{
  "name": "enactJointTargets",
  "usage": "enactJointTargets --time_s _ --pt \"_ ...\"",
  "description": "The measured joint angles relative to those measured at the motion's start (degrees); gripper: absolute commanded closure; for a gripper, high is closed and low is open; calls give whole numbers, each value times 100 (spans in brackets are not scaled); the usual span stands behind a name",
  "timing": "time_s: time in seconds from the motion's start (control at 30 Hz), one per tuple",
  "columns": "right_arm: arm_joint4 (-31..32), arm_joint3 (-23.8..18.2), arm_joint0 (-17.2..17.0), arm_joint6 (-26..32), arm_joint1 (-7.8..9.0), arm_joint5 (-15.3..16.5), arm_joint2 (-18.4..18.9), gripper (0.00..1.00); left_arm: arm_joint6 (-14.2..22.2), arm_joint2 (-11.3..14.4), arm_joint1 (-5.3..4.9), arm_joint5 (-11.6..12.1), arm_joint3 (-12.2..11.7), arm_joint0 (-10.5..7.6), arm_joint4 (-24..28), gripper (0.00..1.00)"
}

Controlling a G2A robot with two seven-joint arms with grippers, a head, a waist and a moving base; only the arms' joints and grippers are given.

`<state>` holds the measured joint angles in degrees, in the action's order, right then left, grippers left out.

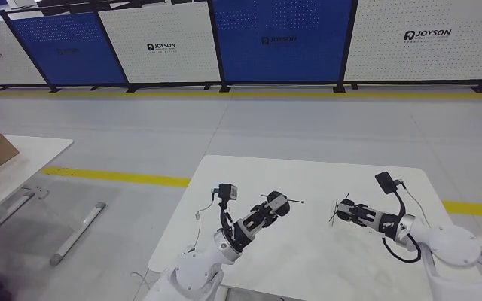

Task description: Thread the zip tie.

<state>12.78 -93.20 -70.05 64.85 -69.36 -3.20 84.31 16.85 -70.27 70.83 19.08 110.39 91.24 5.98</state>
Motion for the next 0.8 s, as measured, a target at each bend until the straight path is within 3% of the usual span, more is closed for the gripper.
enactJointTargets --time_s 0.27,0.47,0.6,0.8 --pt "0 0 0 0 0 0 0 100 -462 344 54 41 -988 -198 -483 100" --pt "0 0 0 0 0 0 0 100 -677 621 110 40 -1502 -466 -605 100" --pt "-19 -54 -65 -128 -5 39 -5 100 -738 655 119 40 -1539 -496 -615 100" --pt "-260 -563 -518 -1219 -28 282 -88 100 -733 652 118 40 -1536 -494 -613 100"
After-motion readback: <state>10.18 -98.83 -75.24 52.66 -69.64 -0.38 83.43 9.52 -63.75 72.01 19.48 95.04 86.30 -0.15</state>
